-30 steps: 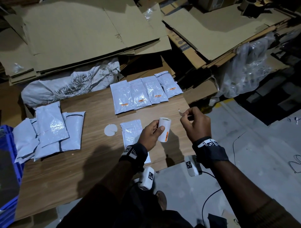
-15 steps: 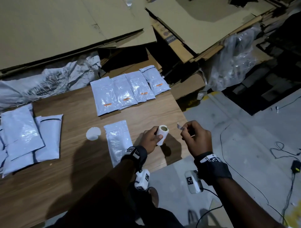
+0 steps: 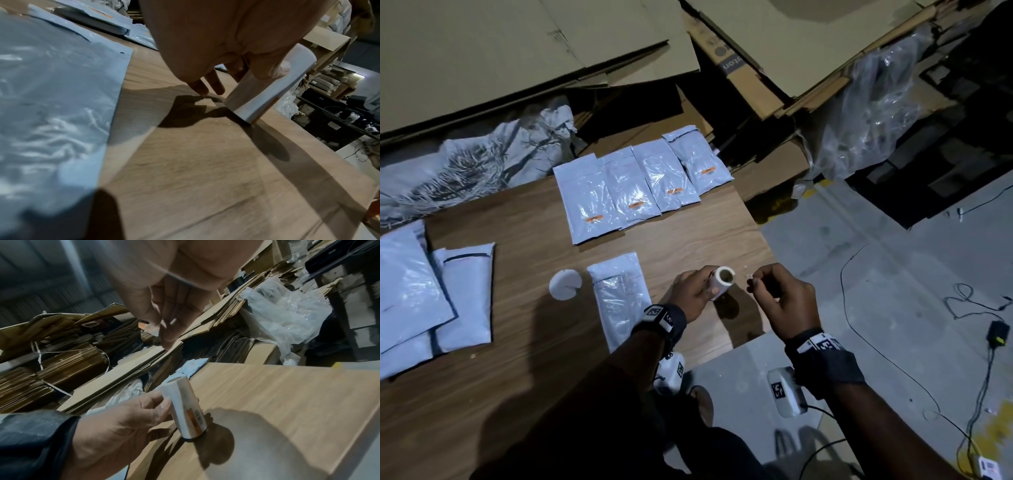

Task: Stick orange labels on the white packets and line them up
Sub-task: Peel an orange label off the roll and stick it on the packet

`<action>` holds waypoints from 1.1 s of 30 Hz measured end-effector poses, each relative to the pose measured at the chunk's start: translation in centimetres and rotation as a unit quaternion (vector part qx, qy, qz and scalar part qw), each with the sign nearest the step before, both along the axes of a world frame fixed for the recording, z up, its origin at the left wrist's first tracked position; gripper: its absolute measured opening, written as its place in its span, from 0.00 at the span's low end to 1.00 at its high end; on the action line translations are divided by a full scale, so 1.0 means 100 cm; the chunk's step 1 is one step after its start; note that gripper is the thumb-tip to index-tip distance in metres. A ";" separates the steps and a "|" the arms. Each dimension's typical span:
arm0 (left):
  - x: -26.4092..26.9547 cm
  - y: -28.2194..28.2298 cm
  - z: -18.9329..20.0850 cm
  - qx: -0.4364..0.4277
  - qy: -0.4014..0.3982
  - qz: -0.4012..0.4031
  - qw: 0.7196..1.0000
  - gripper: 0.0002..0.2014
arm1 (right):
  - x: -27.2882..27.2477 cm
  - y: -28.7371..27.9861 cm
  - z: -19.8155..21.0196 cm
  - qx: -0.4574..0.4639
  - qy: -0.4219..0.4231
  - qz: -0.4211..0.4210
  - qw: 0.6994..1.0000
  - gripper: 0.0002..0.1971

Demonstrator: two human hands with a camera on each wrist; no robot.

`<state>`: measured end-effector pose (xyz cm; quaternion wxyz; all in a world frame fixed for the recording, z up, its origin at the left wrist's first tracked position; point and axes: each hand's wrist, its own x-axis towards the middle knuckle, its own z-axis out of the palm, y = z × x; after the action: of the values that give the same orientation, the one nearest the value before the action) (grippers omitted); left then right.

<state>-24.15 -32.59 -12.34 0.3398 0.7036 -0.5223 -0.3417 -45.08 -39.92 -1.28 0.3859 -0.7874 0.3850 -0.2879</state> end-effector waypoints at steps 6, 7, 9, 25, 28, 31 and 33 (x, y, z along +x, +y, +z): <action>0.007 0.013 -0.001 -0.011 -0.023 -0.001 1.000 0.23 | 0.013 0.008 0.001 -0.007 -0.018 0.033 0.999 0.07; 0.007 0.013 -0.002 -0.011 -0.030 -0.005 0.999 0.23 | 0.014 0.009 0.001 -0.006 -0.019 0.037 0.999 0.07; 0.009 0.014 -0.004 -0.001 -0.040 -0.013 0.999 0.24 | 0.015 0.012 0.003 -0.005 -0.019 0.039 0.999 0.08; 0.039 0.087 0.088 -0.076 0.147 0.157 0.974 0.11 | 0.066 0.045 0.006 0.016 -0.038 0.129 0.991 0.06; 0.046 0.100 0.104 -0.082 0.140 0.172 0.972 0.13 | 0.084 0.055 0.005 0.027 -0.023 0.157 0.987 0.07; 0.051 0.114 0.111 -0.089 0.123 0.197 0.969 0.10 | 0.095 0.066 0.008 0.032 -0.009 0.180 0.983 0.11; 0.053 0.122 0.113 -0.086 0.117 0.208 0.967 0.10 | 0.101 0.072 0.010 0.037 -0.007 0.194 0.980 0.14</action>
<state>-18.82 -20.41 -1.06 0.5218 0.7195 -0.3487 -0.2974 -35.03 -32.76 -0.27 0.4662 -0.8300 0.2327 -0.1988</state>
